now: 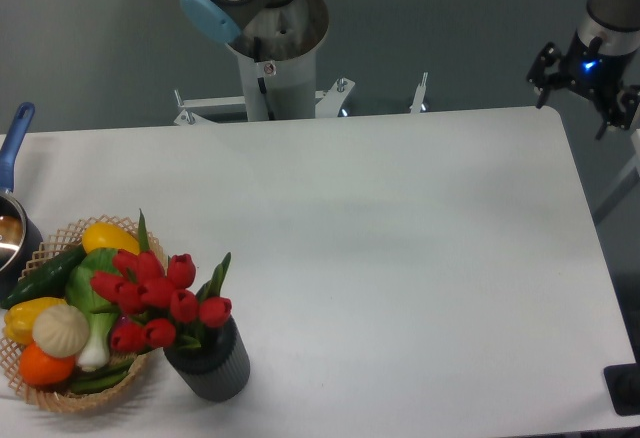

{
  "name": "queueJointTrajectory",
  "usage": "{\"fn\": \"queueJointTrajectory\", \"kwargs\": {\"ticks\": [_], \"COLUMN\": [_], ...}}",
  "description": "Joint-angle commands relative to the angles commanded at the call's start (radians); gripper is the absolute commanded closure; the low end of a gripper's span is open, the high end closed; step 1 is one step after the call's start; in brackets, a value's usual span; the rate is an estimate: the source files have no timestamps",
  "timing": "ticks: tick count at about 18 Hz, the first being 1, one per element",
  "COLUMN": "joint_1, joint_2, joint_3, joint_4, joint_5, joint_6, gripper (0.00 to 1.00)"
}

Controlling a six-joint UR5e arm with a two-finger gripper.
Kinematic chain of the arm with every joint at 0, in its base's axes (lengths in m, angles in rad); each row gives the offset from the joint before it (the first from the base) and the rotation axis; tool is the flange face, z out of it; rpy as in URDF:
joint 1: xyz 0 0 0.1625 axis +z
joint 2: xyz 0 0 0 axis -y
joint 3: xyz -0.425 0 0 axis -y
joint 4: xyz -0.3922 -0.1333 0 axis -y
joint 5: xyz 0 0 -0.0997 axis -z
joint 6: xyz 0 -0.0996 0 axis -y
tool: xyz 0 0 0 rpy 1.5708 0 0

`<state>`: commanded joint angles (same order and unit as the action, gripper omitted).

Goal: Pick up the flowers from the vase
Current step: 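Move the open gripper toward the red tulips in the grey vase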

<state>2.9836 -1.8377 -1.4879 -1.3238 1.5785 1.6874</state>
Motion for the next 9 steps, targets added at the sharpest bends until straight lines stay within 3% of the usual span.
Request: {"fn": "queueJointTrajectory", "kwargs": {"ticks": [6, 9], "joint_1": [-0.026, -0.052], "joint_2": [0.006, 0.021], "joint_3": [-0.012, -0.049], "joint_4": [-0.003, 0.008], "joint_5": [-0.005, -0.015], "joint_6": [0.002, -0.005], "gripper": [0.0, 0.0]}}
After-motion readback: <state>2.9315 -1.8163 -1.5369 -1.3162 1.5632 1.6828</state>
